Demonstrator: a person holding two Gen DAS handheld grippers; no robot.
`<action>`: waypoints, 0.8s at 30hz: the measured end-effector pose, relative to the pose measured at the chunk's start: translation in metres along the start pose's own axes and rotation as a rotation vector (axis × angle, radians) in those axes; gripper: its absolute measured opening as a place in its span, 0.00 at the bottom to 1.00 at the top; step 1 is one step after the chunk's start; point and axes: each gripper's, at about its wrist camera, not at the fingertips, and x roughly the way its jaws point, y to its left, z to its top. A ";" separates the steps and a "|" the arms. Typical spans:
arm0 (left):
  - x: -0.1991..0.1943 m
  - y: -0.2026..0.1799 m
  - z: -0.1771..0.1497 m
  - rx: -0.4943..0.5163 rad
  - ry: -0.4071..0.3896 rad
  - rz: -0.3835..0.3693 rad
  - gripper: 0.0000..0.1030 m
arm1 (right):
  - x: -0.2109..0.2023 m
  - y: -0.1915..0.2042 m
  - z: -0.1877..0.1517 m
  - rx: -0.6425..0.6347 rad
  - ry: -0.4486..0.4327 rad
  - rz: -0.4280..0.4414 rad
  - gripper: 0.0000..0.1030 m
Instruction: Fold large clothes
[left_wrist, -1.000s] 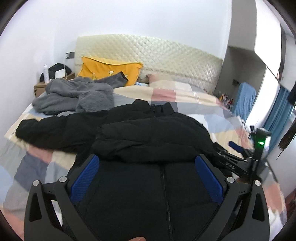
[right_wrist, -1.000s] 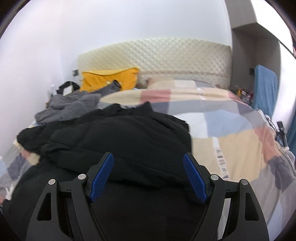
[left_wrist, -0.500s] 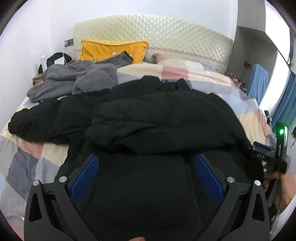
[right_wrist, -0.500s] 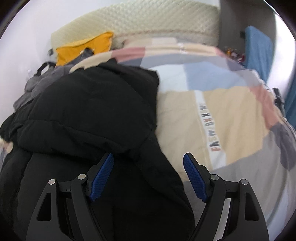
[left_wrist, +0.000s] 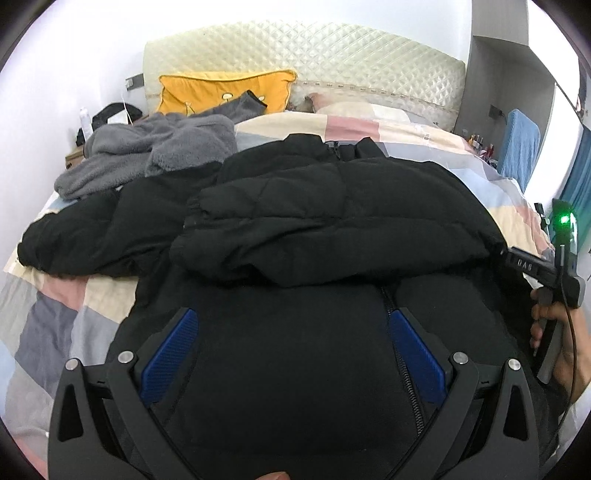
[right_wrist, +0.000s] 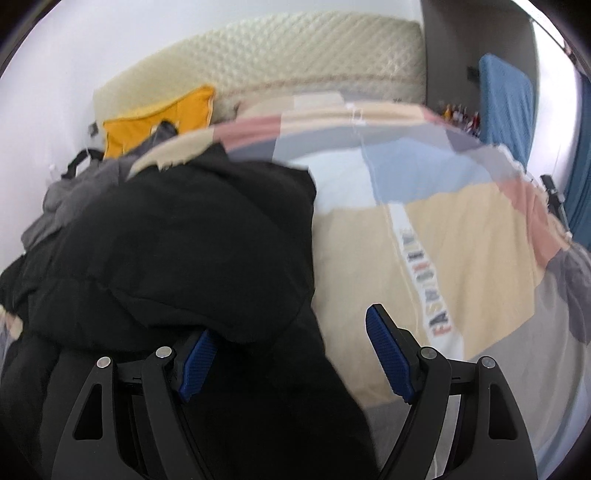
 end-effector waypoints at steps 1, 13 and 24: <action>0.000 0.000 0.000 -0.001 0.002 -0.001 1.00 | -0.003 -0.002 0.003 0.021 -0.015 0.006 0.75; -0.005 -0.002 -0.005 0.010 -0.002 -0.006 1.00 | 0.003 -0.032 0.003 0.087 -0.058 -0.104 0.79; 0.009 0.028 0.006 -0.049 0.049 -0.036 1.00 | -0.022 -0.005 -0.004 0.025 0.058 -0.150 0.81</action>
